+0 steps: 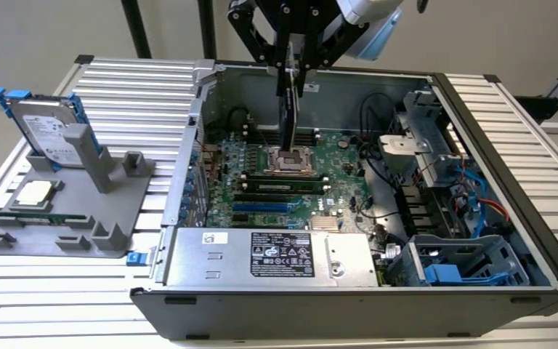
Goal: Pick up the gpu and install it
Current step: 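Insert the gpu into the slot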
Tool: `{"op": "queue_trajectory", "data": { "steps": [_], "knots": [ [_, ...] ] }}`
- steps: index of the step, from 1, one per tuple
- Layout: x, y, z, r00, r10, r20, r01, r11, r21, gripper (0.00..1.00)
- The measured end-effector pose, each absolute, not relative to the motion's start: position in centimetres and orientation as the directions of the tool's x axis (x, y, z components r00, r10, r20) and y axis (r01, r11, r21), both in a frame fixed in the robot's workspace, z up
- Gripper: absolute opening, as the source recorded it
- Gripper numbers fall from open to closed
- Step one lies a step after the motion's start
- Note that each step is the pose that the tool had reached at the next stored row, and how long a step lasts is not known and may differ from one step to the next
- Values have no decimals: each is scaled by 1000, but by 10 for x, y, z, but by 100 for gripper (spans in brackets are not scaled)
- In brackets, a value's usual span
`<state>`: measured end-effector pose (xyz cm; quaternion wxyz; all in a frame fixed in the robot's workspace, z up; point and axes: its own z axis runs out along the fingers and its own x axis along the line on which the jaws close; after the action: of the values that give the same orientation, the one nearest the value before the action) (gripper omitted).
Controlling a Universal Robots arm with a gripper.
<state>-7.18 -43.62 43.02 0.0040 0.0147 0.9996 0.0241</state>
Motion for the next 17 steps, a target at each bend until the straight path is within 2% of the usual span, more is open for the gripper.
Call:
{"op": "queue_trajectory", "data": {
  "steps": [17],
  "knots": [
    [-72, -436, 430, -999, -35, -7, -36, 998, 48, 0]
  ]
}}
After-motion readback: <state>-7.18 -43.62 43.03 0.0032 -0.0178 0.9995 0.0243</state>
